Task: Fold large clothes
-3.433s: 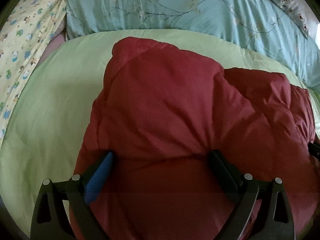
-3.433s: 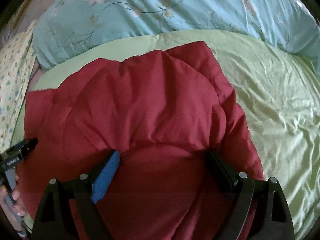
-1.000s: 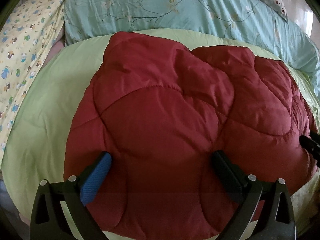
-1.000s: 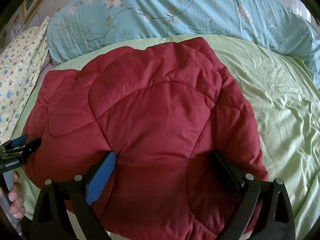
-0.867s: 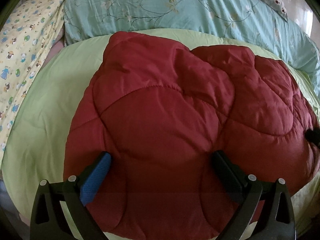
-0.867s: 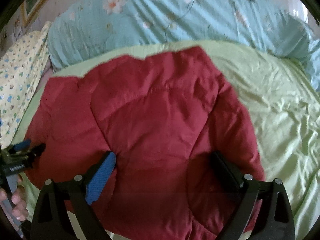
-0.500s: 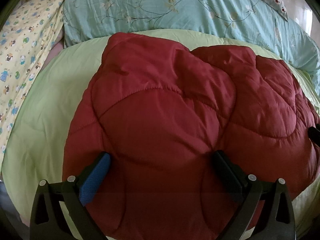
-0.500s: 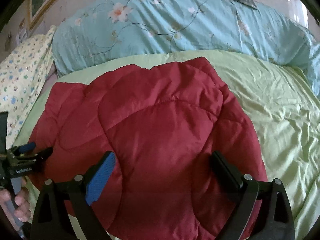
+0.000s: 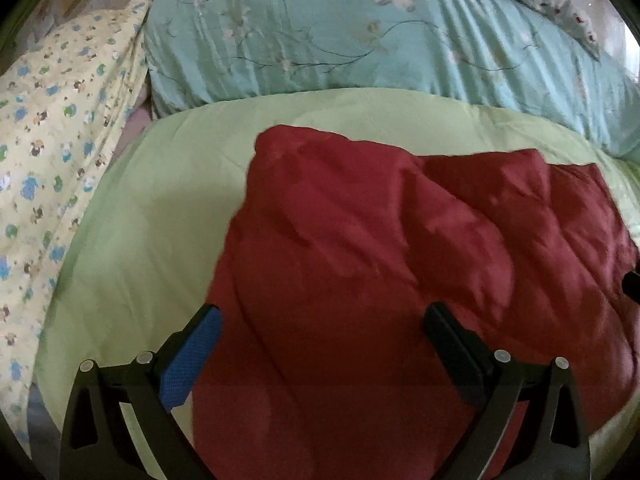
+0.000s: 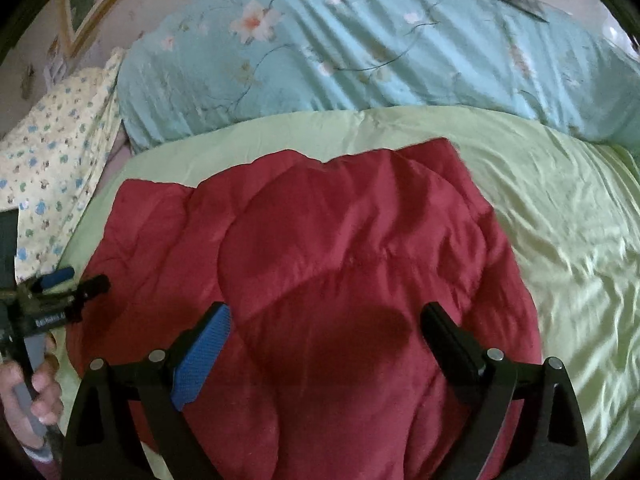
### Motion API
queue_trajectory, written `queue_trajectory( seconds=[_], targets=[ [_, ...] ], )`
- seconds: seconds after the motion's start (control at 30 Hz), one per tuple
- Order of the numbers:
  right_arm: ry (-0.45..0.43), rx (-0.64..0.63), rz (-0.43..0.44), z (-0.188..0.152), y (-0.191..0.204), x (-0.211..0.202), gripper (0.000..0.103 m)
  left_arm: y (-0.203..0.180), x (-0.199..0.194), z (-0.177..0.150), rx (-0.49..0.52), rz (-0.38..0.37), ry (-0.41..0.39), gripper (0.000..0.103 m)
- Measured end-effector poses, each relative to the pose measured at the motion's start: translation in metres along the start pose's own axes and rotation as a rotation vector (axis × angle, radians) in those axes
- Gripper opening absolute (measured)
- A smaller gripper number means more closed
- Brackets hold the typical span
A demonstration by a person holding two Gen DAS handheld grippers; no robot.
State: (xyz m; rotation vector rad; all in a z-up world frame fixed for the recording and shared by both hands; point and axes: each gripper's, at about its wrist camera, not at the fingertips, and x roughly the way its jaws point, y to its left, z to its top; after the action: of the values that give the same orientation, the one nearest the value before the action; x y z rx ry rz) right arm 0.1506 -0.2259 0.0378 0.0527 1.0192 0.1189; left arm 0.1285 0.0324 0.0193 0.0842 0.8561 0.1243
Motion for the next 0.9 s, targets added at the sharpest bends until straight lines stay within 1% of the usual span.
queue_trajectory(
  seconds=[0.03,0.1,0.13,0.23,0.4,0.6,0.9],
  targets=[
    [0.017,-0.011,-0.013,0.004,0.000,0.007,0.096,0.001,0.008,0.003,0.003,0.015,0.015,0.102],
    [0.094,-0.025,-0.044,0.010,-0.005,0.033,0.097,0.000,0.025,0.006,0.009,0.019,0.044,0.103],
    [0.113,-0.025,-0.040,0.013,-0.008,0.042,0.098,-0.001,0.036,0.008,0.008,0.011,0.062,0.103],
    [0.132,0.012,-0.016,0.018,-0.021,0.058,0.099,-0.004,0.059,0.014,0.004,-0.003,0.080,0.103],
    [0.113,0.068,0.008,0.016,-0.035,0.062,0.099,-0.008,0.071,0.022,0.015,0.020,0.073,0.103],
    [0.107,0.087,0.016,0.018,-0.040,0.063,0.099,-0.004,0.086,0.024,0.005,0.022,0.068,0.103],
    [0.098,0.085,0.013,0.018,-0.041,0.065,0.099,-0.004,0.082,0.019,0.001,0.024,0.066,0.103]
  ],
)
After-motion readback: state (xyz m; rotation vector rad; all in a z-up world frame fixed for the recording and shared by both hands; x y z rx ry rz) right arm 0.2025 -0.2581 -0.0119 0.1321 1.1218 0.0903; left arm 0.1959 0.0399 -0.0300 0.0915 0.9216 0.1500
